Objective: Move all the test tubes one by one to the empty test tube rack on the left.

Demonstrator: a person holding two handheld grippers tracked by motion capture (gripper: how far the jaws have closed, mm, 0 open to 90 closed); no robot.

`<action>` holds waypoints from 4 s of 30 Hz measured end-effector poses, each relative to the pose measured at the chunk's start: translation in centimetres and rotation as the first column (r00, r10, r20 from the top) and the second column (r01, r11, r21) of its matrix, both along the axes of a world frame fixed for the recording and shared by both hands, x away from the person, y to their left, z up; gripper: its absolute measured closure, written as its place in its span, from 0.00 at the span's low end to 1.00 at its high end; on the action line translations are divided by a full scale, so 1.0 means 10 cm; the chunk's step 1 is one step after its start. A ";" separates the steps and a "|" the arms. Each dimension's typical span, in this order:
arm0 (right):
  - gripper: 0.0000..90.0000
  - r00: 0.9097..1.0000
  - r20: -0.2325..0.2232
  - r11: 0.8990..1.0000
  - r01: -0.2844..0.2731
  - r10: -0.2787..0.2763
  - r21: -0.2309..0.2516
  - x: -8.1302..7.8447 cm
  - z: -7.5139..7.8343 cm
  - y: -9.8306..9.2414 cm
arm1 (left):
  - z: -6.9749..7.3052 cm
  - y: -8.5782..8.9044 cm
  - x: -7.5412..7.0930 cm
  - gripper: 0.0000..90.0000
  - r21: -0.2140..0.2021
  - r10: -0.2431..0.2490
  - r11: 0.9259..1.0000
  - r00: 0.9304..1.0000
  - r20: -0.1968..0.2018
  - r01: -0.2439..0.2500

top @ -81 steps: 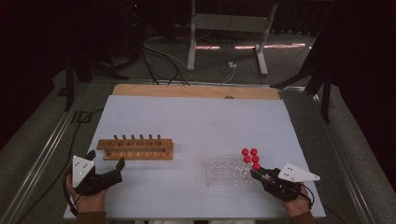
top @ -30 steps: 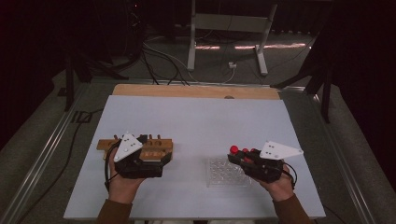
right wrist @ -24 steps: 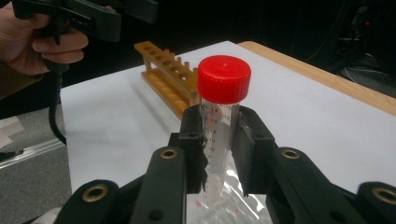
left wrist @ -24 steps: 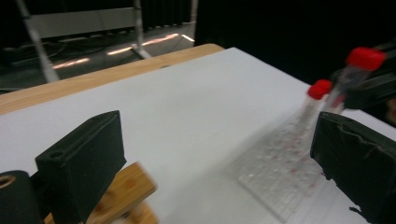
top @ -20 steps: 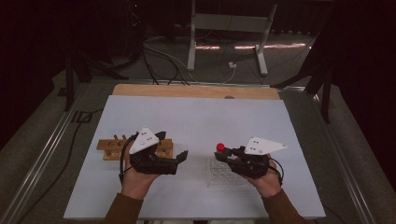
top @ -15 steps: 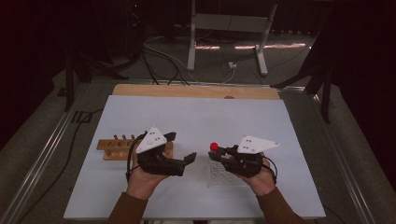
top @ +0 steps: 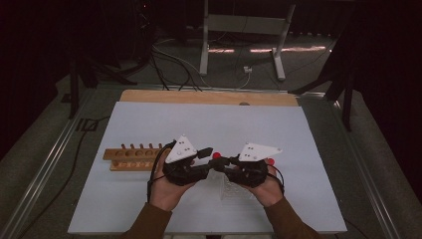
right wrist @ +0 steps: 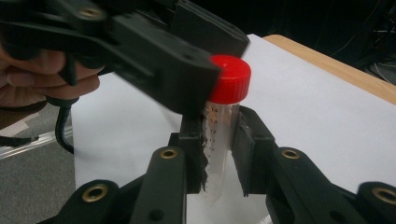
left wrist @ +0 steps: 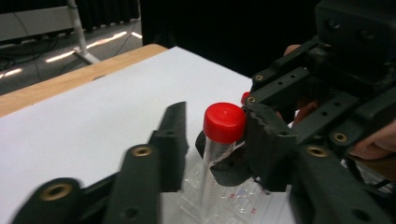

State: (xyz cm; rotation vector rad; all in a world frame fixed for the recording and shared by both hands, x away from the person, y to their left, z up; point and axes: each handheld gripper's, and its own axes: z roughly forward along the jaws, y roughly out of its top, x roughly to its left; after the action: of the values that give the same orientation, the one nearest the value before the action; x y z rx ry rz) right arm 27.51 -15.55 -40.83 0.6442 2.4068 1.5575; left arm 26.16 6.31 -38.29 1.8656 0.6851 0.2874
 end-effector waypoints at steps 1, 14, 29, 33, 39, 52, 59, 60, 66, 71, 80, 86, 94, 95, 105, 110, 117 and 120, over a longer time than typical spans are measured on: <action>0.83 1.000 -0.003 1.000 0.000 0.000 0.001 0.00 0.00 0.00 | 0.00 0.00 0.00 0.74 0.000 0.000 1.000 1.000 0.000 0.000; 0.45 1.000 -0.017 1.000 0.005 -0.005 0.022 0.01 0.00 -0.05 | 0.02 0.05 0.01 0.79 0.002 0.012 1.000 1.000 0.009 -0.012; 0.01 0.976 0.025 0.974 0.212 -0.215 0.084 0.06 0.10 -0.70 | 0.06 0.46 0.05 0.79 -0.021 0.121 0.992 0.992 0.036 -0.120; 0.00 0.965 0.022 0.961 0.258 -0.261 0.098 0.07 0.09 -0.89 | 0.08 0.59 0.08 0.79 -0.036 0.158 0.987 0.986 0.045 -0.157; 0.00 0.953 0.017 0.949 0.299 -0.302 0.098 0.06 0.05 -1.12 | 0.12 0.74 0.12 0.79 -0.038 0.204 0.979 0.977 0.064 -0.202; 0.00 0.924 -0.002 0.914 0.377 -0.381 0.148 0.00 -0.01 -1.49 | 0.13 0.95 0.23 0.79 0.005 0.296 0.955 0.950 0.102 -0.298; 0.00 0.916 -0.022 0.903 0.399 -0.401 0.157 -0.02 -0.08 -1.59 | 0.07 1.00 0.30 0.79 0.024 0.326 0.944 0.939 0.106 -0.330; 0.00 0.915 -0.026 0.902 0.402 -0.403 0.160 -0.03 -0.08 -1.61 | 0.06 1.00 0.30 0.79 0.026 0.330 0.942 0.938 0.106 -0.334; 0.00 0.913 -0.026 0.899 0.407 -0.408 0.161 -0.04 -0.10 -1.63 | -0.01 1.02 0.34 0.79 0.043 0.344 0.936 0.934 0.099 -0.350; 0.00 0.911 -0.032 0.897 0.410 -0.411 0.164 -0.05 -0.12 -1.65 | -0.09 1.03 0.37 0.79 0.045 0.353 0.933 0.931 0.090 -0.358; 0.00 0.911 -0.036 0.896 0.412 -0.412 0.168 -0.06 -0.14 -1.67 | -0.25 1.04 0.38 0.79 0.051 0.358 0.931 0.932 0.059 -0.361; 0.00 0.913 -0.035 0.898 0.407 -0.407 0.165 -0.07 -0.15 -1.66 | -0.39 1.03 0.39 0.79 0.065 0.362 0.929 0.931 0.034 -0.364; 0.00 0.915 -0.041 0.901 0.403 -0.402 0.162 -0.08 -0.16 -1.66 | -0.51 1.03 0.40 0.79 0.067 0.371 0.926 0.929 0.015 -0.371; 0.00 0.915 -0.043 0.901 0.403 -0.402 0.163 -0.08 -0.16 -1.66 | -0.52 1.03 0.40 0.79 0.068 0.370 0.926 0.929 0.013 -0.370; 0.00 0.917 -0.042 0.903 0.399 -0.398 0.158 -0.10 -0.17 -1.66 | -0.63 1.04 0.39 0.78 0.064 0.375 0.925 0.927 -0.004 -0.374; 0.00 0.918 -0.050 0.905 0.396 -0.393 0.158 -0.11 -0.18 -1.66 | -0.63 1.05 0.39 0.78 0.059 0.375 0.925 0.927 -0.008 -0.374; 0.00 0.922 -0.040 0.911 0.386 -0.385 0.146 -0.14 -0.17 -1.64 | -0.62 1.11 0.33 0.56 -0.009 0.375 0.927 0.927 -0.025 -0.375; 0.03 0.920 -0.039 0.910 0.392 -0.391 0.134 -0.14 -0.20 -1.64 | -0.60 1.16 0.26 0.50 -0.040 0.367 0.929 0.930 -0.022 -0.368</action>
State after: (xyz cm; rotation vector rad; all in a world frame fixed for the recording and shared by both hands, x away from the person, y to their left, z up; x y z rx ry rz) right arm 26.07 -31.93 -42.78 1.0890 2.0190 1.5514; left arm 28.75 17.88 -44.30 1.6910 1.0445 0.4971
